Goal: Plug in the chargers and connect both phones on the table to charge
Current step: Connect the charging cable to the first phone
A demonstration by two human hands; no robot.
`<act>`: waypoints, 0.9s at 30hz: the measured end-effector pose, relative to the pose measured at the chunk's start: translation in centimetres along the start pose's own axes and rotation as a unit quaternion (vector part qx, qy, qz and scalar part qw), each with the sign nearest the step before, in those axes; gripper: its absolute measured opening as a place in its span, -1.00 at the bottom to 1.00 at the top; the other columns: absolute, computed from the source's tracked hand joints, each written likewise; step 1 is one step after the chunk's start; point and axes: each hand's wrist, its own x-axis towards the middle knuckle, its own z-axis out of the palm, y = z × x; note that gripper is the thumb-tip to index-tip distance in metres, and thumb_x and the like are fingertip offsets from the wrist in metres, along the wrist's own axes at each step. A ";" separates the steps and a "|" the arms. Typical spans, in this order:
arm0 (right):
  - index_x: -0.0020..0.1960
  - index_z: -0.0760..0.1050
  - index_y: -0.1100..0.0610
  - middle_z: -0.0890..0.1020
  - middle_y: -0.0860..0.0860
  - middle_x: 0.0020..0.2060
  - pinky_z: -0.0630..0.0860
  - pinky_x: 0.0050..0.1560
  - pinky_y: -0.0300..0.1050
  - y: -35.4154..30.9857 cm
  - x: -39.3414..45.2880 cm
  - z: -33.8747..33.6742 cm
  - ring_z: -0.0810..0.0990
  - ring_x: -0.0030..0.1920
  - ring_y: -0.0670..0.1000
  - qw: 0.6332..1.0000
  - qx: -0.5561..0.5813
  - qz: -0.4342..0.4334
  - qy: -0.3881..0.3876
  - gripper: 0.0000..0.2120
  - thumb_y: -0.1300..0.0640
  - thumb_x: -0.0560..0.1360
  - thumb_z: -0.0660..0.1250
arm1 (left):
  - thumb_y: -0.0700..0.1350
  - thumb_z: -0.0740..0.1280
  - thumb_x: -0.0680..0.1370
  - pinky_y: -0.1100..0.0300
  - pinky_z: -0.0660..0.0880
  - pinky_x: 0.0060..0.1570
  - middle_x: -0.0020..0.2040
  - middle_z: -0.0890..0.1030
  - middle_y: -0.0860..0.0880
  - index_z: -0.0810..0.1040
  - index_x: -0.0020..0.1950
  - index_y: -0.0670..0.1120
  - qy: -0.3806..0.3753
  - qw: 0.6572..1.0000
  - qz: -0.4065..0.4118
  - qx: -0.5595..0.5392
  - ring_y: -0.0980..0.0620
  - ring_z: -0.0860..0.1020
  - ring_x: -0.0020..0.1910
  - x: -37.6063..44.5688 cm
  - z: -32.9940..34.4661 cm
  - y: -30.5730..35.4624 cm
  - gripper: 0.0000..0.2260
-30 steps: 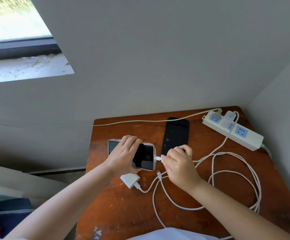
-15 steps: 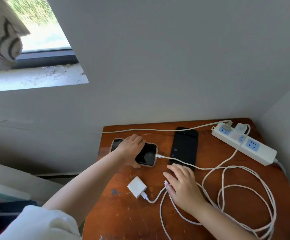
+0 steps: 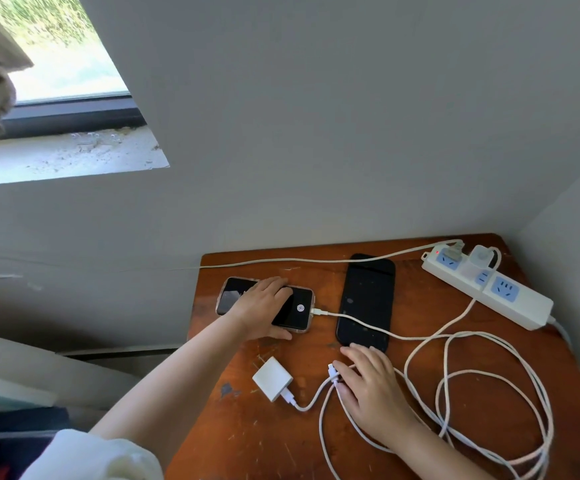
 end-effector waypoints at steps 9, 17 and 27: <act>-0.08 0.67 0.06 0.72 -0.02 -0.09 0.62 -0.04 0.06 -0.1 -0.8 0.1 0.69 -0.02 -0.01 1.000 -0.011 0.016 -0.014 -0.51 0.03 0.58 -0.05 | 0.01 0.46 0.37 0.05 0.03 0.44 0.51 0.12 -0.08 0.04 0.47 -0.06 -0.089 0.995 0.043 0.021 -0.08 0.04 0.49 0.3 -1.7 -0.5 -0.18; -0.10 0.67 0.12 0.71 -0.01 -0.19 0.35 0.07 -0.14 0.0 -2.0 0.7 0.45 -0.03 -0.11 0.998 0.039 -0.015 0.043 -0.70 0.13 0.38 0.17 | -0.16 0.43 0.41 0.10 -0.16 0.44 0.52 0.05 -0.11 -0.06 0.48 -0.09 -0.167 0.960 0.136 0.177 -0.04 -0.03 0.50 -0.2 -3.0 -0.1 -0.18; -0.20 0.67 0.10 0.67 -0.01 -0.33 0.29 -0.03 -0.14 -0.2 -2.4 0.0 0.63 -0.25 -0.02 0.998 0.019 0.006 0.056 -0.71 0.07 0.40 0.17 | -0.30 0.25 0.50 0.07 -0.12 0.45 0.51 0.06 -0.17 -0.05 0.47 -0.18 -0.151 0.912 0.188 0.333 -0.11 0.00 0.49 -0.9 -2.7 1.1 -0.36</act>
